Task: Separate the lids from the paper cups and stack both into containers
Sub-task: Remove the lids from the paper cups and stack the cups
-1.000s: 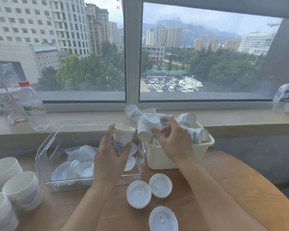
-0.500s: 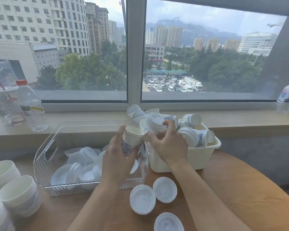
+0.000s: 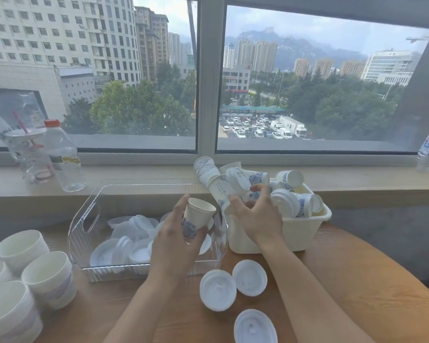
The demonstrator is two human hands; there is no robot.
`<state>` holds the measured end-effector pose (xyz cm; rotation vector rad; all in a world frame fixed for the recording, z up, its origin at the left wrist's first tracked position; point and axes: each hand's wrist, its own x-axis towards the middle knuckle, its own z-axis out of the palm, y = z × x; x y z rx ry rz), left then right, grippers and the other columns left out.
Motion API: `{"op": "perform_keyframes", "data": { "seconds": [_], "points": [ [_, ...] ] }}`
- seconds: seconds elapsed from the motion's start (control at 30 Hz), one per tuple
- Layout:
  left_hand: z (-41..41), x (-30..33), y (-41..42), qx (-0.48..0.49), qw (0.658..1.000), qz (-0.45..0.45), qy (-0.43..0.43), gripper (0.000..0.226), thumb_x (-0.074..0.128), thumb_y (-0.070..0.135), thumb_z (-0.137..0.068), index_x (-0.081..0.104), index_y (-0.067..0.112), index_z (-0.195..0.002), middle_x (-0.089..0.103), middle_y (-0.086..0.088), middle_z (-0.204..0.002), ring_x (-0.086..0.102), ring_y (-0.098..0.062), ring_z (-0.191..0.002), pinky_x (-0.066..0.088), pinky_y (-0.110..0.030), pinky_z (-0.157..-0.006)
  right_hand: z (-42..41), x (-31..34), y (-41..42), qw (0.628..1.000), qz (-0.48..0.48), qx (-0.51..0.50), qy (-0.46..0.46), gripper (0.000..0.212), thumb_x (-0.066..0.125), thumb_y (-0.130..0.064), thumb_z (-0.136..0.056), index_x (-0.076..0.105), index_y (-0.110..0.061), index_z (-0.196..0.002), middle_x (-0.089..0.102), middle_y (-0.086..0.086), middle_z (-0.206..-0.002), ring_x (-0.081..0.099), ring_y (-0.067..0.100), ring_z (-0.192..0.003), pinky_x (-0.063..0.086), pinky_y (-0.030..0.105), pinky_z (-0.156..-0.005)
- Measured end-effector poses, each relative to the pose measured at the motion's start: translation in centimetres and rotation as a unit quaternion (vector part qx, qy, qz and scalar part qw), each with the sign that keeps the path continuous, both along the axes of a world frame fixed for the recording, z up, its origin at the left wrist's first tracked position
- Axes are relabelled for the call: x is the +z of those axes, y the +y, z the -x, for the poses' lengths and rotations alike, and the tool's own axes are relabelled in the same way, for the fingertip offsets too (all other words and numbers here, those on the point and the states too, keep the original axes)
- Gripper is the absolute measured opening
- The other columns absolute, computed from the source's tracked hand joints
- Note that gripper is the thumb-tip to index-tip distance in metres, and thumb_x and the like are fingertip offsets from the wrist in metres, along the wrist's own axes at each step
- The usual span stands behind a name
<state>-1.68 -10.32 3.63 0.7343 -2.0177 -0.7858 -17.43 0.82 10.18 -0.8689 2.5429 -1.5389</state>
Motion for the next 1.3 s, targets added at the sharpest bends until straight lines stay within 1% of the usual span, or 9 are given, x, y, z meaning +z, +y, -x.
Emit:
{"op": "perform_keyframes", "data": {
  "seconds": [0.17,0.4,0.5,0.67,0.83,0.97,1.13,1.2,1.3],
  "points": [
    [-0.8,-0.3,0.7,-0.007,1.000,-0.008,-0.007,0.080,0.075,0.052,-0.088,0.033,0.045,-0.155,0.063,0.016,-0.130,0.066,-0.015,-0.110,0.061,-0.046,-0.086,-0.9,-0.1,1.0,1.000,0.016,0.022,-0.002,0.056,0.061,-0.052,-0.098,0.042,-0.033,-0.146,0.062,-0.017,-0.086,0.054,0.015,-0.093,0.039,0.035,-0.087],
    [-1.9,-1.4,2.0,-0.024,0.999,-0.034,0.001,0.083,0.082,0.033,-0.087,0.036,0.047,-0.155,0.060,0.020,-0.121,0.066,-0.008,-0.104,0.060,-0.035,-0.084,-2.7,-1.0,1.1,0.993,0.054,0.104,0.009,0.041,0.063,-0.048,-0.099,0.046,-0.042,-0.136,0.079,-0.009,-0.096,0.070,0.003,-0.091,0.048,0.032,-0.086],
    [-2.6,-1.8,2.6,-0.032,0.999,-0.034,-0.002,0.084,0.081,0.034,-0.088,0.032,0.051,-0.155,0.062,0.019,-0.124,0.066,-0.007,-0.104,0.060,-0.036,-0.083,-3.2,-1.3,1.0,0.987,0.064,0.144,0.007,0.040,0.061,-0.048,-0.101,0.045,-0.041,-0.137,0.080,-0.008,-0.092,0.073,0.008,-0.089,0.054,0.032,-0.087],
    [-3.6,-1.5,3.7,-0.036,0.998,-0.038,0.018,0.092,0.081,0.028,-0.089,0.025,0.057,-0.156,0.055,0.040,-0.122,0.063,0.007,-0.103,0.059,-0.026,-0.079,-4.1,-2.2,0.8,0.975,0.051,0.216,0.004,0.050,0.069,-0.050,-0.095,0.041,-0.055,-0.137,0.078,-0.008,-0.102,0.072,0.011,-0.093,0.060,0.040,-0.087],
    [-4.4,-2.0,3.8,-0.032,0.997,-0.063,0.028,0.092,0.081,0.029,-0.089,0.025,0.055,-0.157,0.065,0.017,-0.125,0.067,-0.006,-0.106,0.061,-0.039,-0.086,-4.8,-2.3,1.3,0.968,0.004,0.243,0.061,0.062,0.071,-0.046,-0.094,0.040,-0.056,-0.147,0.065,-0.015,-0.108,0.061,0.002,-0.092,0.051,0.018,-0.082],
    [-5.1,-2.5,3.8,-0.040,0.998,-0.047,0.033,0.091,0.079,0.032,-0.092,0.022,0.056,-0.159,0.065,0.015,-0.128,0.069,-0.011,-0.104,0.062,-0.040,-0.083,-5.3,-2.4,1.3,0.964,0.022,0.238,0.120,0.062,0.069,-0.044,-0.097,0.041,-0.050,-0.152,0.061,-0.017,-0.116,0.060,0.005,-0.098,0.051,0.024,-0.089],
    [-5.9,-3.2,3.8,-0.028,0.998,-0.039,0.036,0.093,0.079,0.033,-0.092,0.019,0.060,-0.158,0.066,0.014,-0.119,0.070,-0.010,-0.084,0.058,-0.028,-0.076,-5.6,-2.4,1.4,0.957,0.017,0.244,0.157,0.073,0.071,-0.043,-0.094,0.033,-0.054,-0.155,0.062,-0.019,-0.108,0.060,0.010,-0.092,0.052,0.025,-0.087],
    [-6.2,-3.4,3.7,-0.024,0.998,-0.040,0.040,0.092,0.079,0.032,-0.091,0.022,0.055,-0.160,0.066,0.012,-0.114,0.067,-0.010,-0.079,0.057,-0.028,-0.073,-5.8,-2.5,1.2,0.954,-0.001,0.246,0.172,0.063,0.069,-0.042,-0.096,0.041,-0.051,-0.152,0.062,-0.019,-0.104,0.060,0.009,-0.091,0.053,0.031,-0.088],
    [-6.7,-3.5,3.3,-0.021,0.997,-0.045,0.050,0.089,0.078,0.033,-0.093,0.022,0.053,-0.160,0.068,0.010,-0.126,0.068,-0.007,-0.090,0.054,-0.020,-0.081,-6.3,-3.2,0.8,0.949,-0.017,0.253,0.186,0.049,0.053,-0.052,-0.102,0.051,-0.044,-0.150,0.061,-0.018,-0.113,0.057,0.005,-0.104,0.049,0.037,-0.098]
  ]
}}
